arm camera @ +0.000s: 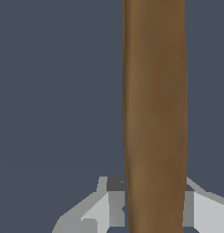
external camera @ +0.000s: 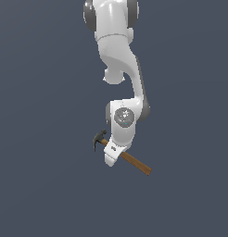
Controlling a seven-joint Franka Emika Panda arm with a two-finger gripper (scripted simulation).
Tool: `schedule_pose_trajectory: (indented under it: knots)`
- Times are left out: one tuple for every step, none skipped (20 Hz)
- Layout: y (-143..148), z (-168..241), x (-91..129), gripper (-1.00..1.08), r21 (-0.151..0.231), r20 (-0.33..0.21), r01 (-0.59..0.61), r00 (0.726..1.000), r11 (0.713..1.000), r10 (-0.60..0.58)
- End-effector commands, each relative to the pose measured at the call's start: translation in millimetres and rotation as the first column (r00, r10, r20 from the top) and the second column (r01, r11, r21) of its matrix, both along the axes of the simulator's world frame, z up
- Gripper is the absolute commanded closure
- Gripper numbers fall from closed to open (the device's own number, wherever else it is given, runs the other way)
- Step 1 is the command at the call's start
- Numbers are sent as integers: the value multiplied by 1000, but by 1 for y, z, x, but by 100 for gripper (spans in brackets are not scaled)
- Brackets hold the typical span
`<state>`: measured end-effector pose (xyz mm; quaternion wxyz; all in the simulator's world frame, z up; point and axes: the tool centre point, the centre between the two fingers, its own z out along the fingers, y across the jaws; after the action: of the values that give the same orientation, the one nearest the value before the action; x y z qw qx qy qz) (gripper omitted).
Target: Pick up the object and move it to a goal position.
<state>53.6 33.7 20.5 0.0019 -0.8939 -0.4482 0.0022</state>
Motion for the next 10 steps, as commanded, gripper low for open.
schedule_pose_trajectory:
  knots:
    - [4, 10, 1, 108, 0, 5, 0, 1000, 1000, 0]
    - [6, 14, 0, 108, 0, 5, 0, 1000, 1000, 0]
    - [9, 19, -1, 108, 0, 5, 0, 1000, 1000, 0]
    - [12, 24, -1, 108, 0, 5, 0, 1000, 1000, 0]
    - [15, 30, -2, 108, 0, 5, 0, 1000, 1000, 0]
    - [19, 37, -3, 108, -1, 5, 0, 1000, 1000, 0]
    - [23, 44, -4, 108, -1, 5, 0, 1000, 1000, 0]
    - [27, 52, -5, 108, -1, 5, 0, 1000, 1000, 0]
    - [32, 61, -7, 108, -2, 5, -1, 1000, 1000, 1]
    - [37, 70, -8, 108, -2, 5, -1, 1000, 1000, 1]
